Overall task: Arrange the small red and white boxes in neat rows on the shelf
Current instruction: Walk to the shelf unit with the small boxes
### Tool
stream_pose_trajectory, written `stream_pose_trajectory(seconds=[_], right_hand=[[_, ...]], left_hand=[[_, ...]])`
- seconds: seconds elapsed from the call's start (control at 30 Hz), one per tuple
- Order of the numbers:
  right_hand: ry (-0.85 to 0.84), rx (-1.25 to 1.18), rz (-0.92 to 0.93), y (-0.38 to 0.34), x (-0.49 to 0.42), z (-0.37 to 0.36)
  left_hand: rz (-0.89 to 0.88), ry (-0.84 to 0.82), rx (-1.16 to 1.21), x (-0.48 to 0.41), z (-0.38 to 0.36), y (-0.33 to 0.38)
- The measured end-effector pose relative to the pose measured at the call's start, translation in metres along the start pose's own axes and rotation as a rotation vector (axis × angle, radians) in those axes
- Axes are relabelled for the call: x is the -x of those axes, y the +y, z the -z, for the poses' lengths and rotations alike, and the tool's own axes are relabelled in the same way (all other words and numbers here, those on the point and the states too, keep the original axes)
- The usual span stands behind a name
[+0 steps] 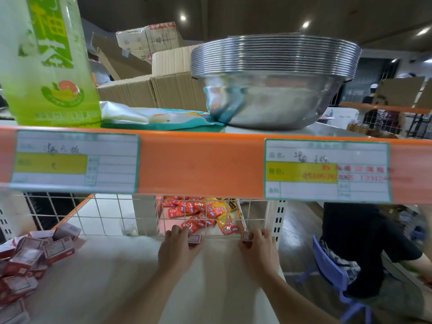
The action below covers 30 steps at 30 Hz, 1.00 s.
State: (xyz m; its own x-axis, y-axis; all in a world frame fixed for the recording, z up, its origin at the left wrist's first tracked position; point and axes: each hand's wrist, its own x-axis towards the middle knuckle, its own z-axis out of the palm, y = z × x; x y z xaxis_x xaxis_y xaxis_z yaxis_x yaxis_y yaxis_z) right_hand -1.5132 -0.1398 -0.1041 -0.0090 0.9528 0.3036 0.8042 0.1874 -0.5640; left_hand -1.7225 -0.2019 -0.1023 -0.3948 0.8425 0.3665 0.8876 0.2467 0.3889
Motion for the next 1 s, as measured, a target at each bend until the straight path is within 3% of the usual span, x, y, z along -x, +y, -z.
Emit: stream_pose_trajectory(seconds=[0.23, 0.6, 0.83, 1.0], right_hand=[[0.001, 0.13, 0.064, 0.0, 0.019, 0.018], [-0.27, 0.214, 0.326, -0.038, 0.072, 0.063], [-0.442, 0.208, 0.467, -0.092, 0.102, 0.07], [-0.557, 0.214, 0.545, -0.116, 0.126, 0.064]], left_hand=[[0.009, -0.12, -0.014, 0.013, 0.028, 0.003], [-0.143, -0.321, -0.113, 0.053, 0.105, -0.014], [-0.071, -0.361, -0.125, 0.093, 0.149, -0.033], [0.098, -0.393, -0.177, 0.13, 0.187, -0.053]])
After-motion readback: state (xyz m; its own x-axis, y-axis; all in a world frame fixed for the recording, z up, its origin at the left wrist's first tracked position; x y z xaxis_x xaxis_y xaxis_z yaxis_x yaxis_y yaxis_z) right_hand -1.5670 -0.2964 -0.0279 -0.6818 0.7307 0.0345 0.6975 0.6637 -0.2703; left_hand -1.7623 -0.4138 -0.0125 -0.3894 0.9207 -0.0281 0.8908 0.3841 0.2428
